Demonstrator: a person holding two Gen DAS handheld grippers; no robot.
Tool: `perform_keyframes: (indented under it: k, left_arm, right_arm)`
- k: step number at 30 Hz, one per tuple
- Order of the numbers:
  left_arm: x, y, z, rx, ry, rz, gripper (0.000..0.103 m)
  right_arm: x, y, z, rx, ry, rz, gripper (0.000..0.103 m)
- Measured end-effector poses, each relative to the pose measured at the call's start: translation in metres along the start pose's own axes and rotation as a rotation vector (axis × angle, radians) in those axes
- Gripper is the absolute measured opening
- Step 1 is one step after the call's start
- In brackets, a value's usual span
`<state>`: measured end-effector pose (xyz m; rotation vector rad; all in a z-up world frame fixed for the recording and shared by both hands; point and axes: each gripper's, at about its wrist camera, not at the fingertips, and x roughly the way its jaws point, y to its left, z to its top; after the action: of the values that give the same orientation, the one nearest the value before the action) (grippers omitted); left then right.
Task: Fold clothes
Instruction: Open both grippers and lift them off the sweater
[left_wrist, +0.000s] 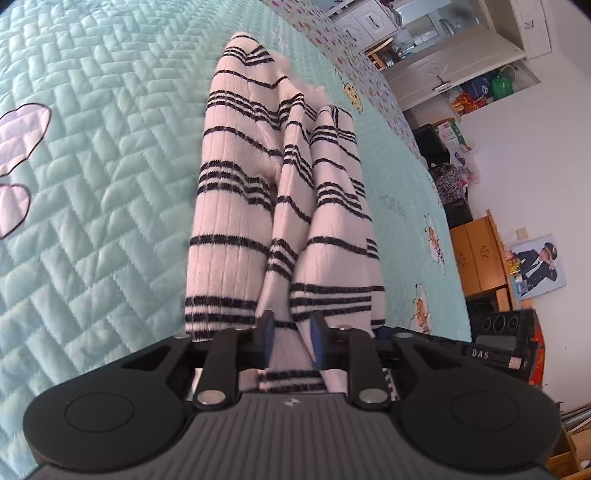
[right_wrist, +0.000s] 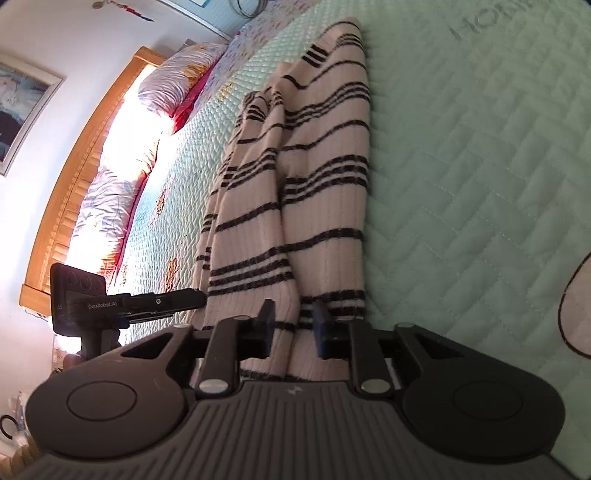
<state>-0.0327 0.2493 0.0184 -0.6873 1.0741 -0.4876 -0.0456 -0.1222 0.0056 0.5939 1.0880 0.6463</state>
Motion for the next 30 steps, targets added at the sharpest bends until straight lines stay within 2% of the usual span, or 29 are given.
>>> perform_keyframes:
  k: [2, 3, 8, 11, 13, 15, 17, 19, 21, 23, 26, 30]
  left_arm:
    - [0.0, 0.006, -0.005, -0.009, 0.012, 0.049, 0.026]
    - [0.004, 0.01, -0.01, -0.012, 0.019, 0.083, 0.02]
    - [0.002, 0.018, -0.015, -0.077, -0.034, 0.068, 0.019]
    - [-0.013, 0.013, -0.025, -0.09, -0.072, 0.058, 0.021]
    - [-0.027, 0.012, -0.036, -0.104, -0.098, 0.035, 0.029]
    - [-0.042, 0.014, -0.054, -0.125, -0.112, 0.0, 0.042]
    - [-0.053, 0.021, -0.073, -0.155, -0.101, -0.022, 0.048]
    - [-0.062, 0.028, -0.093, -0.189, -0.091, -0.039, 0.049]
    - [-0.068, 0.033, -0.113, -0.234, -0.08, -0.059, 0.058]
    - [-0.069, 0.037, -0.126, -0.258, -0.058, -0.075, 0.06]
    - [-0.065, 0.035, -0.135, -0.254, -0.026, -0.092, 0.061]
    - [-0.061, 0.034, -0.137, -0.275, -0.018, -0.11, 0.067]
  right_arm:
    - [-0.003, -0.002, -0.008, 0.005, 0.003, -0.01, 0.032]
    - [-0.004, -0.004, -0.012, 0.01, 0.006, -0.015, 0.032]
    - [-0.001, -0.025, -0.023, 0.112, -0.032, 0.031, 0.032]
    - [-0.013, -0.022, -0.028, 0.107, -0.067, 0.056, 0.036]
    - [-0.028, -0.021, -0.039, 0.109, -0.09, 0.077, 0.056]
    - [-0.043, -0.026, -0.057, 0.127, -0.093, 0.096, 0.064]
    - [-0.056, -0.035, -0.079, 0.158, -0.075, 0.117, 0.066]
    - [-0.065, -0.045, -0.102, 0.222, -0.042, 0.148, 0.067]
    - [-0.071, -0.047, -0.123, 0.248, -0.024, 0.178, 0.067]
    - [-0.073, -0.044, -0.142, 0.26, -0.006, 0.198, 0.067]
    - [-0.067, -0.036, -0.155, 0.259, 0.014, 0.216, 0.068]
    - [-0.056, -0.03, -0.151, 0.261, 0.024, 0.236, 0.068]
